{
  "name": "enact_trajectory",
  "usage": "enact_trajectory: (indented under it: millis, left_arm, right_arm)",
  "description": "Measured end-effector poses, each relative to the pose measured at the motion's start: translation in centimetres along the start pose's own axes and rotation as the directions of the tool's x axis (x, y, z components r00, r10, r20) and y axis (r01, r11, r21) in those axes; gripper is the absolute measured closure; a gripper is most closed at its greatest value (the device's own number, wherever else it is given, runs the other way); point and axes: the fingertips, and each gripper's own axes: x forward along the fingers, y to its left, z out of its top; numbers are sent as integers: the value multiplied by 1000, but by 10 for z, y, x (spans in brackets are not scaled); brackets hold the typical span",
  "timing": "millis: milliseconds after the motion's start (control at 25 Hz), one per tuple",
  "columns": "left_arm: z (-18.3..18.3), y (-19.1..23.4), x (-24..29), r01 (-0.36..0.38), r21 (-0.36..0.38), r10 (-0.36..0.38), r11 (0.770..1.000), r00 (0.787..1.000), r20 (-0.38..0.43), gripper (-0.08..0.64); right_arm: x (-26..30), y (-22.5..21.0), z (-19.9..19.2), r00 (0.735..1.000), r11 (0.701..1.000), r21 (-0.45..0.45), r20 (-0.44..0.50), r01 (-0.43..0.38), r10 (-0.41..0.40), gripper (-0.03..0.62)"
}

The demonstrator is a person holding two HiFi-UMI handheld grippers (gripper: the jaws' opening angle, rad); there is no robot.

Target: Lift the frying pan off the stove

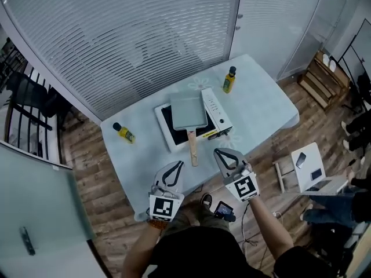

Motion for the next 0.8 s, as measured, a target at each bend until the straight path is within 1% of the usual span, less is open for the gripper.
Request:
enact_trajectory:
  millis: [40, 120, 200, 320, 400, 440, 480, 520, 600, 680, 720, 760, 800]
  left_arm:
    - [-2, 3, 3, 0, 4, 0, 1000, 1000, 1, 540]
    - [-12, 8, 6, 12, -13, -12, 1000, 1000, -18, 540]
    - [-25, 9, 10, 41, -42, -43, 998, 998, -43, 540]
    - [-38, 14, 15, 88, -74, -92, 993, 994, -52, 538]
    - [-47, 15, 17, 128, -118, -135, 985, 989, -52, 538]
    - [-52, 15, 20, 153, -157, -163, 976, 985, -52, 538]
    - [-56, 15, 24, 182, -204, -197, 962, 979, -55, 538]
    - [-61, 15, 27, 213, -256, -235, 943, 970, -58, 538]
    - [-69, 14, 33, 263, -360, -304, 895, 951, -61, 537]
    - [-78, 14, 36, 283, -461, -349, 841, 935, -62, 535]
    - [-83, 15, 36, 286, -514, -368, 808, 928, -62, 535]
    - [-87, 15, 38, 290, -570, -390, 769, 919, -59, 534]
    - [-91, 15, 41, 294, -627, -415, 721, 908, -52, 516]
  right_arm:
    - [7, -2, -1, 1000, 1000, -12, 1, -19, 19, 592]
    - [19, -4, -4, 999, 999, -23, 3, -37, 38, 592]
    - [29, -6, -6, 999, 999, -29, -1, -40, 40, 592]
    - [42, -11, -4, 1000, 999, -41, -6, -22, 22, 592]
    - [43, -12, -2, 1000, 999, -37, -18, 0, 0, 592]
    - [42, -12, -2, 1000, 999, -35, -25, 8, -9, 592]
    - [43, -13, -2, 999, 999, -33, -31, 13, -14, 592]
    - [44, -13, -2, 999, 999, -34, -34, 16, -17, 592]
    - [45, -13, -2, 999, 999, -42, -38, 14, -16, 592]
    - [46, -12, -5, 999, 999, -54, -50, 4, -6, 592]
    - [47, -11, -8, 998, 998, -55, -55, -1, -2, 592]
    - [49, -12, -10, 998, 999, -50, -55, -4, 1, 592]
    - [52, -14, -12, 999, 999, -43, -50, -4, 2, 592]
